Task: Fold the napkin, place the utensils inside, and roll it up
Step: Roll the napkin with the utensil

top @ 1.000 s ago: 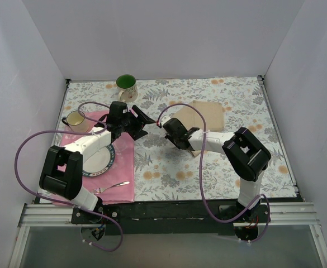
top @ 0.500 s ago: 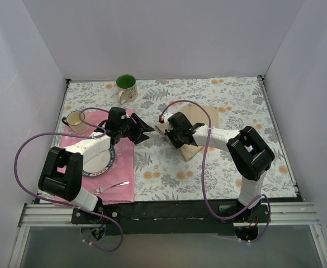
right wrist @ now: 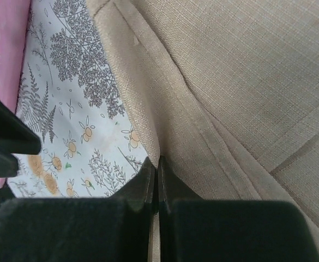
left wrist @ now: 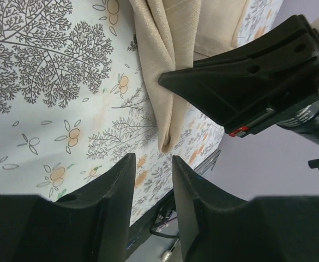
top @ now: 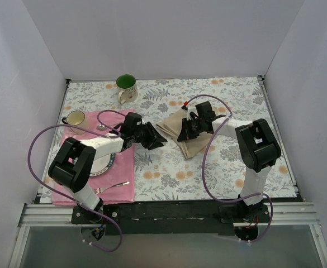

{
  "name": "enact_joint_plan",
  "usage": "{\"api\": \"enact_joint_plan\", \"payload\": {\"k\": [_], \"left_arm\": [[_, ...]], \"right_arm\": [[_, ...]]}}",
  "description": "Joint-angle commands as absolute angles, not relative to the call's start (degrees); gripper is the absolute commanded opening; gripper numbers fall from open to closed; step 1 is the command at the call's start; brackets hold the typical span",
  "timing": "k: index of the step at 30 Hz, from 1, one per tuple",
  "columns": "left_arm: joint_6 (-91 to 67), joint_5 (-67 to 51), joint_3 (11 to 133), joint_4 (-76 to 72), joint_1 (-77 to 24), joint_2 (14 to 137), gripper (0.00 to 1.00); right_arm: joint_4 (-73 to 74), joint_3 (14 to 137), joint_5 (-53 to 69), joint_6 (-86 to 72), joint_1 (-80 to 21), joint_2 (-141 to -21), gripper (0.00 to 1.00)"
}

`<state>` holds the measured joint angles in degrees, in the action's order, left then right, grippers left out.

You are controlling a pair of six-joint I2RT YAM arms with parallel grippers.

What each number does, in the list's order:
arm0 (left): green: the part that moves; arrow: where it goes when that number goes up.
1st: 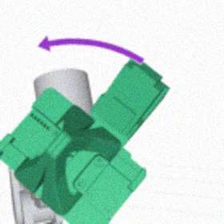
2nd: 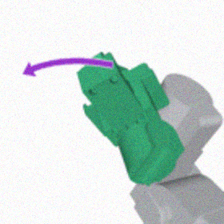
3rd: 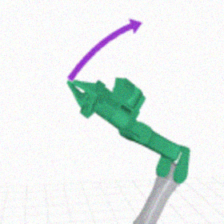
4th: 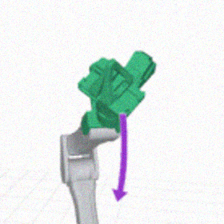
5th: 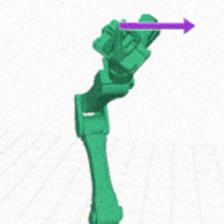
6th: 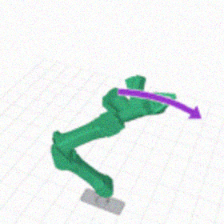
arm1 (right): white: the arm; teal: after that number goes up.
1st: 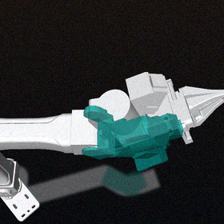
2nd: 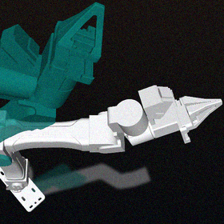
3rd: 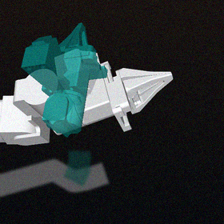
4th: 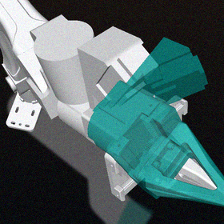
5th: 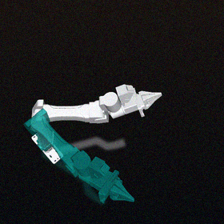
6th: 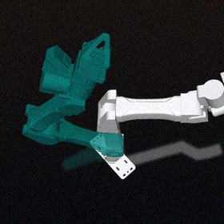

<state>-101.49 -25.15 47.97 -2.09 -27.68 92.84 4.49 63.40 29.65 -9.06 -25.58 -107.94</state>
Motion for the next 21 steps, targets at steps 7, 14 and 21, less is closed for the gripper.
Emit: {"api": "enact_joint_plan", "payload": {"k": [7, 14, 21], "left_arm": [[-103.4, -27.0, 54.0, -8.6, -29.4, 101.0, 0.17], [-103.7, -28.6, 57.6, -10.1, -29.4, 105.7, 0.11], [-103.1, -27.2, 58.4, -10.0, -29.5, 104.7, 0.09]], "right_arm": [[0.5, 62.5, 42.5, -14.1, -20.8, -113.6, 0.01], [0.6, 63.2, 44.6, -15.6, -18.4, -115.7, 0.01], [4.6, 66.1, 45.7, -13.0, -18.8, -112.3, 0.01]]}}
